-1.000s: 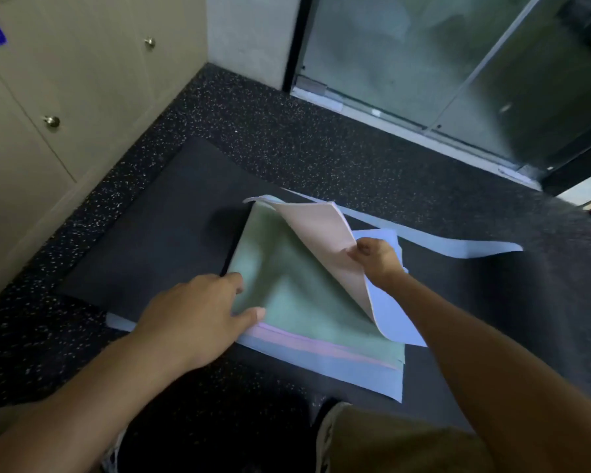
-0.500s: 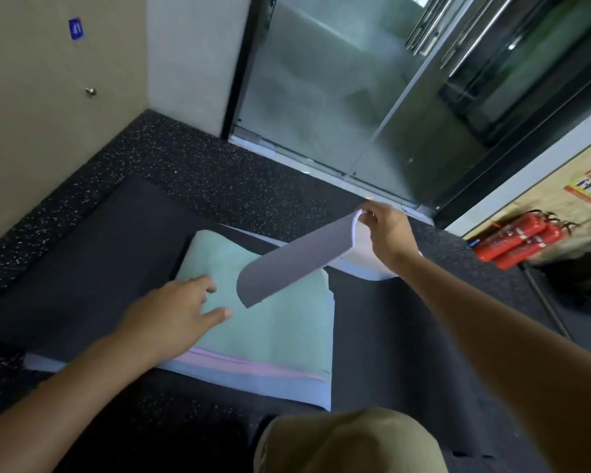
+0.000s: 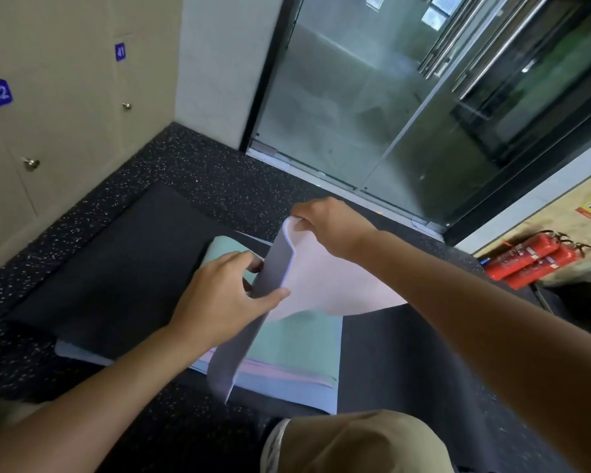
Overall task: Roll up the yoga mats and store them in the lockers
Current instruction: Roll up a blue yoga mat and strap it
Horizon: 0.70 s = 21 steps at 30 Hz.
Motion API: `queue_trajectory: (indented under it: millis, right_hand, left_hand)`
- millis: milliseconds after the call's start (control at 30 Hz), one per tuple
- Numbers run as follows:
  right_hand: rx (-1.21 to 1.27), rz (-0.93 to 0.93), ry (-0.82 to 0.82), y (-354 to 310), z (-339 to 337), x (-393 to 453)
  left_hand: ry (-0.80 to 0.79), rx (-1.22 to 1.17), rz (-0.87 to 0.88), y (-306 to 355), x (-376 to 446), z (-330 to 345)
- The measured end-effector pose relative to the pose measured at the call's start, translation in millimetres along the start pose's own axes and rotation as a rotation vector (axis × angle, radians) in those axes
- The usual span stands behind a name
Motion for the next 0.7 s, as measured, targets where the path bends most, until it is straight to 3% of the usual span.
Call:
queue_trajectory:
  millis: [100, 300, 400, 567, 700]
  right_hand:
    - [0.085, 0.106, 0.029, -3, 3, 2]
    - [0.323, 0.249, 0.249, -16, 28, -26]
    - [0.457, 0.275, 0.347, -41, 55, -62]
    - [0.589, 0.318, 0.084, -76, 97, -112]
    - [0.441, 0.386, 0.116, -78, 105, -128]
  left_hand:
    - [0.055, -0.09, -0.016, 0, -2, 0]
    - [0.091, -0.203, -0.132, -16, 7, 10]
    - [0.12, -0.387, -0.236, -22, 14, 10]
    - [0.15, -0.645, -0.363, -7, 12, 5]
    - [0.179, -0.769, -0.421, -10, 12, 0]
Point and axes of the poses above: each hand's wrist, its own x-axis towards the middle knuckle, its own z-axis out of the palm, y = z × x, the point moved 2 cm from there along x, towards the middle knuckle, and after that the axes turned 6 degrees about x, right-handed, at the moved point
